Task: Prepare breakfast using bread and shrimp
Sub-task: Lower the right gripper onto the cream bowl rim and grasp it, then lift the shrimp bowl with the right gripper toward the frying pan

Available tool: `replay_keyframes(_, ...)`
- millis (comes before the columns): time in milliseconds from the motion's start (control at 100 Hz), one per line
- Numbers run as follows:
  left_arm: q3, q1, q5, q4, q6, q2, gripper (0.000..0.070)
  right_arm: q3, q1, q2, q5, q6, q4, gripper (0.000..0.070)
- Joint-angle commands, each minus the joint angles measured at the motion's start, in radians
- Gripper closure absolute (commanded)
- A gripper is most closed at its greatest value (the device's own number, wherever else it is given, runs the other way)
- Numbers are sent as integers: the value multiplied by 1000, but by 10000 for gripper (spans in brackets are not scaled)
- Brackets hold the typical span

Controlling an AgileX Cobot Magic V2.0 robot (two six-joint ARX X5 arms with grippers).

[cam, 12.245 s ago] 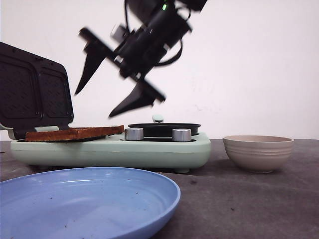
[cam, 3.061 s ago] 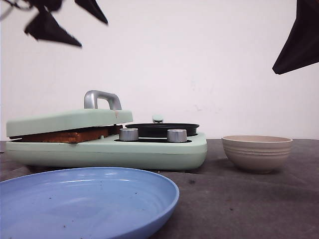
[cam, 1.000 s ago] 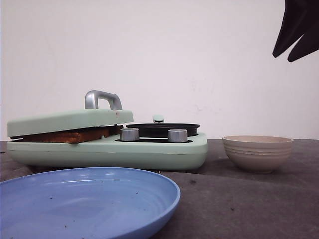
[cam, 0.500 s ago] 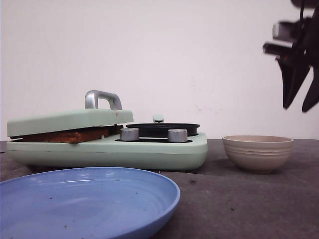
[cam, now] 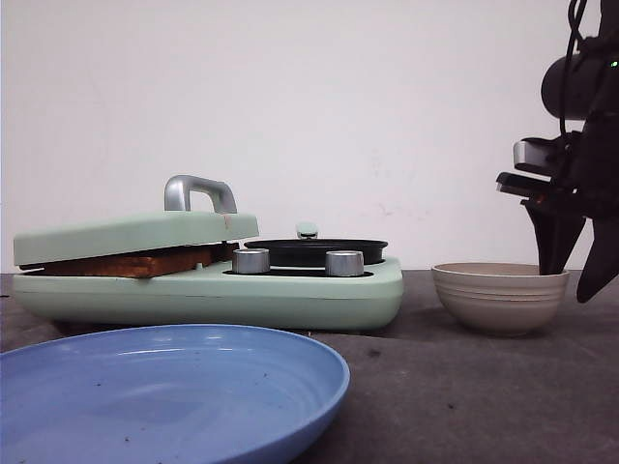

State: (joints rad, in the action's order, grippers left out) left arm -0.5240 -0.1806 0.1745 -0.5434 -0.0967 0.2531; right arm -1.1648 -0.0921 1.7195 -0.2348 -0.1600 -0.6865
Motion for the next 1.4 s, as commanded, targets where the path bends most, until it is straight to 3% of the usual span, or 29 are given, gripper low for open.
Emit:
replay_keyframes(0, -9, 0, -2, 11, -2, 0, 230, -21, -2, 22, -4, 10, 16, 479)
replay_keyframes(610, -9, 0, -3, 12, -2, 1, 230, -21, -5, 107, -84, -13, 16, 480)
replay_keyframes(1391, -9, 0, -3, 13, -1, 1, 230, -26, -9, 82, -82, -12, 25, 493)
